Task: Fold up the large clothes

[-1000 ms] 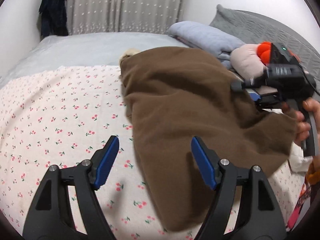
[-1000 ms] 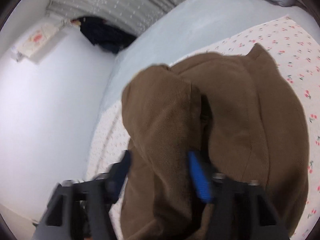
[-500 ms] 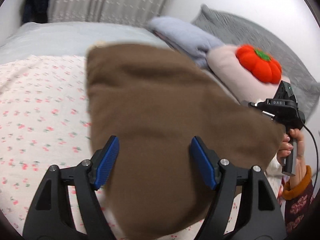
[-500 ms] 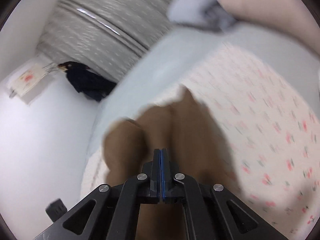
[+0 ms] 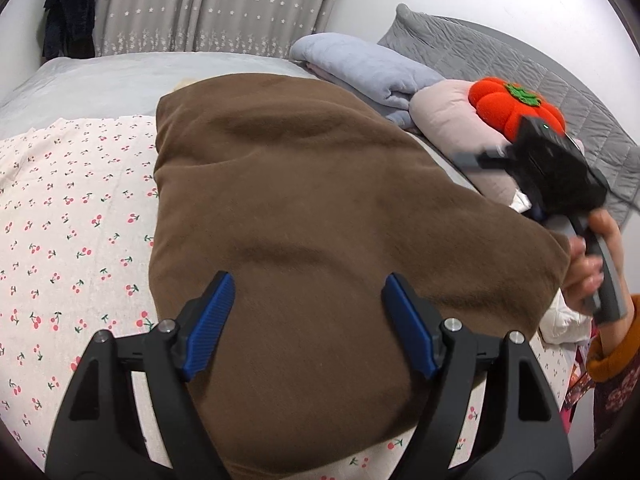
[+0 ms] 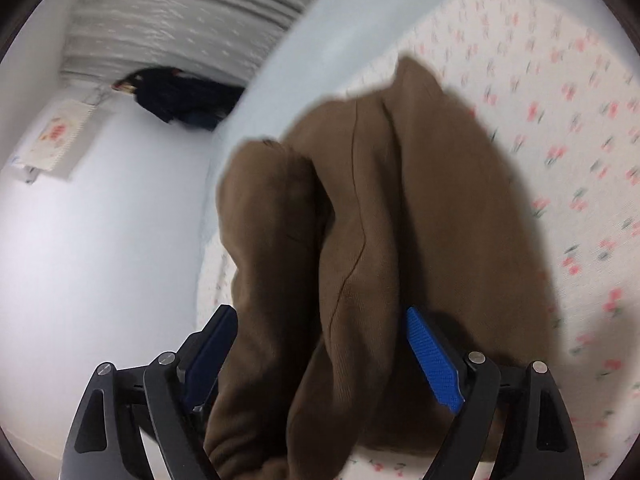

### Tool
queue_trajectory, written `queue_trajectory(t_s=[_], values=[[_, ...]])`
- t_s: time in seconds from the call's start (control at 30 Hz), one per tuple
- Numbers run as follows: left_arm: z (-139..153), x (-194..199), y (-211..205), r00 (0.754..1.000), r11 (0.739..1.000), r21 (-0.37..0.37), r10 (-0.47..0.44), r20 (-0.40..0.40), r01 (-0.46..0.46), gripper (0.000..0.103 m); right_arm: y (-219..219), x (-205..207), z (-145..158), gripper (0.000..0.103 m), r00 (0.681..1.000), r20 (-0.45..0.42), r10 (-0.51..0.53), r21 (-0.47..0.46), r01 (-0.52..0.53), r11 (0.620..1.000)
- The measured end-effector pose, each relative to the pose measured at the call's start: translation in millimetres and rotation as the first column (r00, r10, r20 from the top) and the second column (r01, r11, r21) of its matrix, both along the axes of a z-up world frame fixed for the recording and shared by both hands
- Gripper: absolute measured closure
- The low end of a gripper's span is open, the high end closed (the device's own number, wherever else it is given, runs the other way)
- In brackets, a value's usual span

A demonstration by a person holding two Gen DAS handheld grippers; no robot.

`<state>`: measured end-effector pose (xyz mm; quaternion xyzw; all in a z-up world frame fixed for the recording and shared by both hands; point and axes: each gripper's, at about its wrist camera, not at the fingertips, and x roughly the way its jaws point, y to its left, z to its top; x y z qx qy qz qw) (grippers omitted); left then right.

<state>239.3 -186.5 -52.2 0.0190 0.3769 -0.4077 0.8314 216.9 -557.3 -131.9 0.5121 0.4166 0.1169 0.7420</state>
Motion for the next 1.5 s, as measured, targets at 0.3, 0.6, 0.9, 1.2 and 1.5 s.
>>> queue_trajectory(t_s=[0.3, 0.6, 0.9, 1.2, 1.5], values=[[3, -2, 14, 1.0, 1.0, -0.012, -0.02, -0.002, 0.02, 0.025, 69, 54, 24, 0.068, 0.983, -0.175, 0.049, -0.365, -0.111, 0.924], [7, 43, 75, 0.984, 0.986, -0.039, 0.16, -0.081, -0.164, 0.025, 99, 8, 149, 0.09, 0.984, 0.158, 0.077, -0.535, 0.019, 0.844], [-11, 53, 23, 0.957, 0.99, -0.141, -0.01, -0.291, -0.032, 0.023, -14, -53, 15, 0.058, 0.994, -0.063, -0.086, -0.458, 0.048, 0.888], [-38, 57, -9, 0.912, 0.992, -0.119, -0.016, -0.409, -0.036, 0.006, -43, -84, -36, 0.017, 0.996, -0.033, -0.079, -0.212, 0.07, 0.975], [-53, 45, 12, 0.836, 0.971, -0.198, 0.004, -0.549, -0.134, 0.04, -6, -93, -33, 0.066, 0.999, 0.041, -0.008, -0.148, 0.014, 0.989]])
